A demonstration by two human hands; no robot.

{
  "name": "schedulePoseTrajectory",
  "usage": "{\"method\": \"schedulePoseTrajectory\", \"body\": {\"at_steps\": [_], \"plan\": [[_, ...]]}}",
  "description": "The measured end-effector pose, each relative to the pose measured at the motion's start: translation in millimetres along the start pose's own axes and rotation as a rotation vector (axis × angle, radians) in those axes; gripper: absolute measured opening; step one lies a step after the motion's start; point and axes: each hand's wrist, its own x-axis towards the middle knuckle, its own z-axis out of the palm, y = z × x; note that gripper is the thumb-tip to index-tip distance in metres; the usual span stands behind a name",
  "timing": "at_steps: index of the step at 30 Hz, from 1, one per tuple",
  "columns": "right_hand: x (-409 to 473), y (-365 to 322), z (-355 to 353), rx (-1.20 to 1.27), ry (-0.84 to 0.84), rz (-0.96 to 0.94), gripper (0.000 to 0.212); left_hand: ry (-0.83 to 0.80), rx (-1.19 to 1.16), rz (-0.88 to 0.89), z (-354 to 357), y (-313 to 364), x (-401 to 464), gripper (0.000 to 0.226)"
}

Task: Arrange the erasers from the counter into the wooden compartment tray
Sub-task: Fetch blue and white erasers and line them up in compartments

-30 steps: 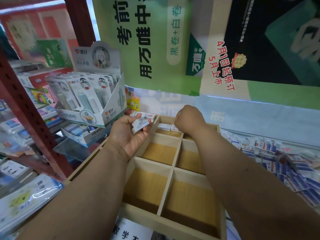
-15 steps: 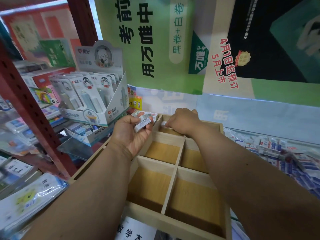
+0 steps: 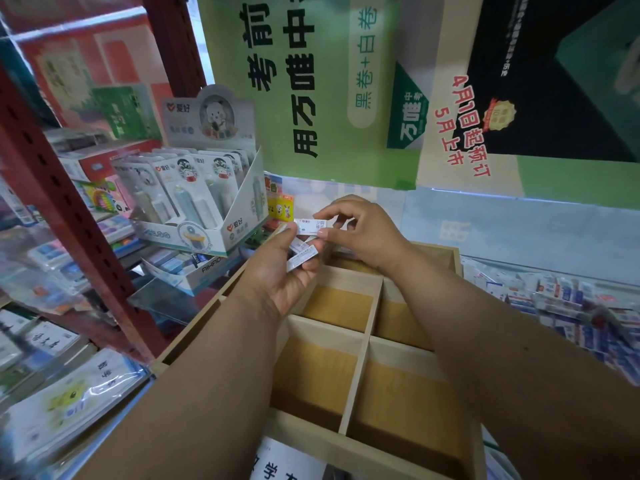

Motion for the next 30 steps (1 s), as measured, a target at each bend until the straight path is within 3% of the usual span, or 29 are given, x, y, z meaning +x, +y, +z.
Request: {"method": "schedulePoseTrajectory", "body": {"at_steps": [4, 8, 10, 13, 23, 27, 30], "plan": [[-1, 1, 0, -0.017, -0.013, 0.016, 0.027, -0.009, 0.017, -0.014, -1, -1, 2, 0.026], [-1, 6, -9, 0.077, 0.121, 0.148, 0.023, 0.021, -0.069, -0.008, -2, 2, 3, 0.031], [-2, 11, -15, -0.004, 0.152, 0.201, 0.017, 0.052, -0.131, 0.017, -7, 5, 2, 0.029], [-4, 17, -16, -0.238, 0.041, 0.261, 0.007, 0.090, -0.141, 0.023, -12, 4, -1, 0.034], [9, 30, 0, -0.724, -0.187, 0.347, 0.018, 0.051, -0.070, 0.027, -14, 4, 8, 0.035], [9, 32, 0, -0.691, -0.177, 0.365, 0.015, 0.069, -0.007, 0.036, -13, 2, 7, 0.025], [4, 24, -4, -0.326, -0.026, 0.283, 0.012, 0.087, 0.025, 0.045, -11, 1, 6, 0.013]]}}
